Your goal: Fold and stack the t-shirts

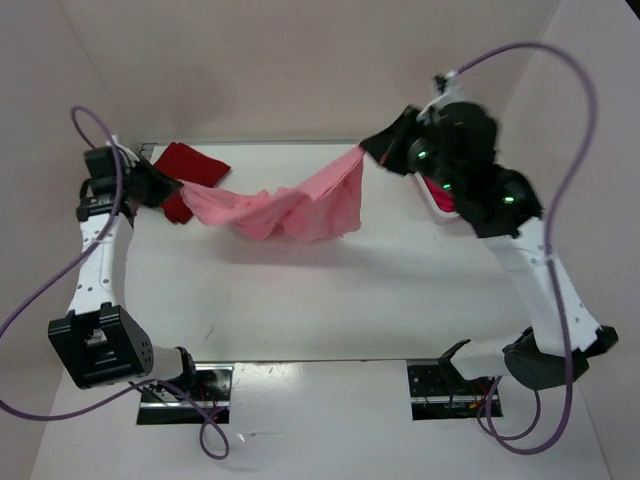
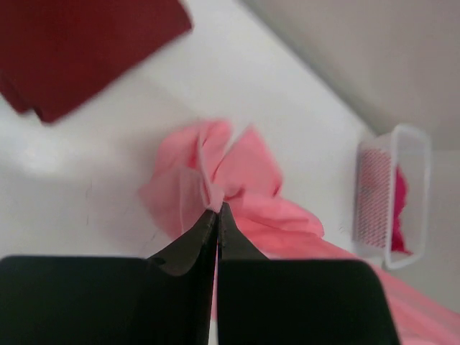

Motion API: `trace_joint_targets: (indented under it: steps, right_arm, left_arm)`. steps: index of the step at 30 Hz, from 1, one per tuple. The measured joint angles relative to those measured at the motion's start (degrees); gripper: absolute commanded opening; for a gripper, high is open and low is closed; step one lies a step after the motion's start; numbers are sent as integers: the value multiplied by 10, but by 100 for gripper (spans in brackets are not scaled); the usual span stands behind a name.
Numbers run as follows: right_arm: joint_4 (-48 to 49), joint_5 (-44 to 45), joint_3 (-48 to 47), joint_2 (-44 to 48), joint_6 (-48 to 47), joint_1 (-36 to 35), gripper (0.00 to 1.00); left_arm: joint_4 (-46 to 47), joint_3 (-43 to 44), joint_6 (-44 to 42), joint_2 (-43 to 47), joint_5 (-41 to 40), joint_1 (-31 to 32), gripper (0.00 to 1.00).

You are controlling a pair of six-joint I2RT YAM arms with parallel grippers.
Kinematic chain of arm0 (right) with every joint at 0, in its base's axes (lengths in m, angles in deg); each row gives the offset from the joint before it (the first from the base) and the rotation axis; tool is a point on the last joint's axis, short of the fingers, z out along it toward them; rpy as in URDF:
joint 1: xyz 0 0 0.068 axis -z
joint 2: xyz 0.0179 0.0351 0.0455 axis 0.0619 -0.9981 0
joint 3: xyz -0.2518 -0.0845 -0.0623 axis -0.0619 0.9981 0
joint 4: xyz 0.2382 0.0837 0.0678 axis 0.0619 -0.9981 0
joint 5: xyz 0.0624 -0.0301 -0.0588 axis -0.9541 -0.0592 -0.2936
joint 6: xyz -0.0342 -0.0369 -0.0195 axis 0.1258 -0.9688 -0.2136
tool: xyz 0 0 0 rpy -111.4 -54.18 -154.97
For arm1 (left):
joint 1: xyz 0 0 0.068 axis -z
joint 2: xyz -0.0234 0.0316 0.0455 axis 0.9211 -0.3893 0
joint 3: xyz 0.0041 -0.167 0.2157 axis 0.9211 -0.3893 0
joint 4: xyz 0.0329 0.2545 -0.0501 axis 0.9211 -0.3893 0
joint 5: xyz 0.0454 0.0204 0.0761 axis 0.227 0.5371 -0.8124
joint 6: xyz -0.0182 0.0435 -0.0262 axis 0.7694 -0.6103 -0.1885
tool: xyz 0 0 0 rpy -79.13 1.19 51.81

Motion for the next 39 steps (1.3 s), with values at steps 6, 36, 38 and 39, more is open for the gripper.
trace_joint_targets:
  steps: [6,36,38,39]
  right_arm:
    - [-39,-17,-303,-23,-34,79,0]
    - [-31,-141,-546,-479,-34,246,0]
    - [-12,-155,-556,-452,-24,256,0]
    - [-5,-163,-555,-431,-21,263,0]
  left_arm:
    - [7,112,33,20,104,-96,0]
    - [1,464,136,-326,77,-10,0]
    - [19,508,151,-320,89,-12,0]
    - [32,518,155,-313,94,-14,0]
